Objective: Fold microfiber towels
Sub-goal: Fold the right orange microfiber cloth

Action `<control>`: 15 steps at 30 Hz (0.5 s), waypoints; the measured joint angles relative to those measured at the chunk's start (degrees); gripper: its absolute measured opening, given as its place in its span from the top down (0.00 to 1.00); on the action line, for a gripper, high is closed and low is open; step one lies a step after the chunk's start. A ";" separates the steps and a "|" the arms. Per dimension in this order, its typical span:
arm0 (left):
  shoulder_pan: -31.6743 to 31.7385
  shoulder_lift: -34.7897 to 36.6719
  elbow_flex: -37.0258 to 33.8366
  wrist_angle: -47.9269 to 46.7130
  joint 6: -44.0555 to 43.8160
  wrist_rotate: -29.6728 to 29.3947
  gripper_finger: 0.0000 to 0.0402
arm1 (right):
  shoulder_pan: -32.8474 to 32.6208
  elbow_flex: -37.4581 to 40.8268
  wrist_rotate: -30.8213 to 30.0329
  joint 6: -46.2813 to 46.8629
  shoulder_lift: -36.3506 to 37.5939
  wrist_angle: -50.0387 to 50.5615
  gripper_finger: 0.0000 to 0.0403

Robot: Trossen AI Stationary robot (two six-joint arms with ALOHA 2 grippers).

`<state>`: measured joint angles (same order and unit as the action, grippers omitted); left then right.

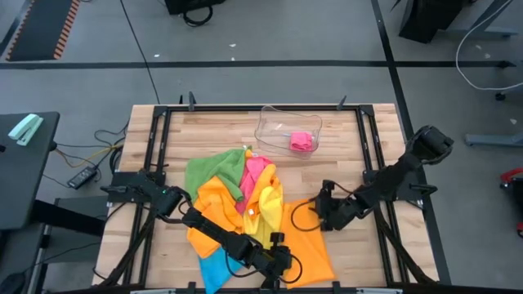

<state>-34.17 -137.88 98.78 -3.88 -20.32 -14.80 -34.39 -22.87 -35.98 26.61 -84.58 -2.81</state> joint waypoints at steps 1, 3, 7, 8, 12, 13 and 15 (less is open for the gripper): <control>0.00 0.00 0.00 -0.03 -0.04 0.04 0.73 | 0.72 0.73 0.02 0.33 0.00 -0.12 0.63; -0.02 0.00 0.00 -0.09 -0.26 0.11 0.73 | 2.22 1.88 0.02 0.70 0.13 -1.08 0.64; 0.00 0.00 0.00 -0.17 -0.71 0.30 0.73 | 5.05 2.80 -0.22 1.97 0.20 -0.16 0.67; 0.00 0.00 0.00 -0.19 -0.76 0.32 0.73 | 5.55 2.80 -0.24 1.97 0.20 0.07 0.68; -0.02 0.00 0.00 -0.22 -1.07 0.41 0.73 | 7.02 1.83 -0.84 1.93 1.47 3.54 0.70; -0.02 0.00 0.00 -0.22 -1.07 0.41 0.73 | 7.04 1.50 -0.71 1.67 2.26 5.20 0.71; -0.02 0.11 0.00 -0.25 -1.06 0.41 0.73 | 6.73 0.62 0.49 0.48 4.03 8.12 0.71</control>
<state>-34.19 -137.78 98.78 -4.13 -21.38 -14.39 -27.67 -22.26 -35.49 27.09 -80.54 5.31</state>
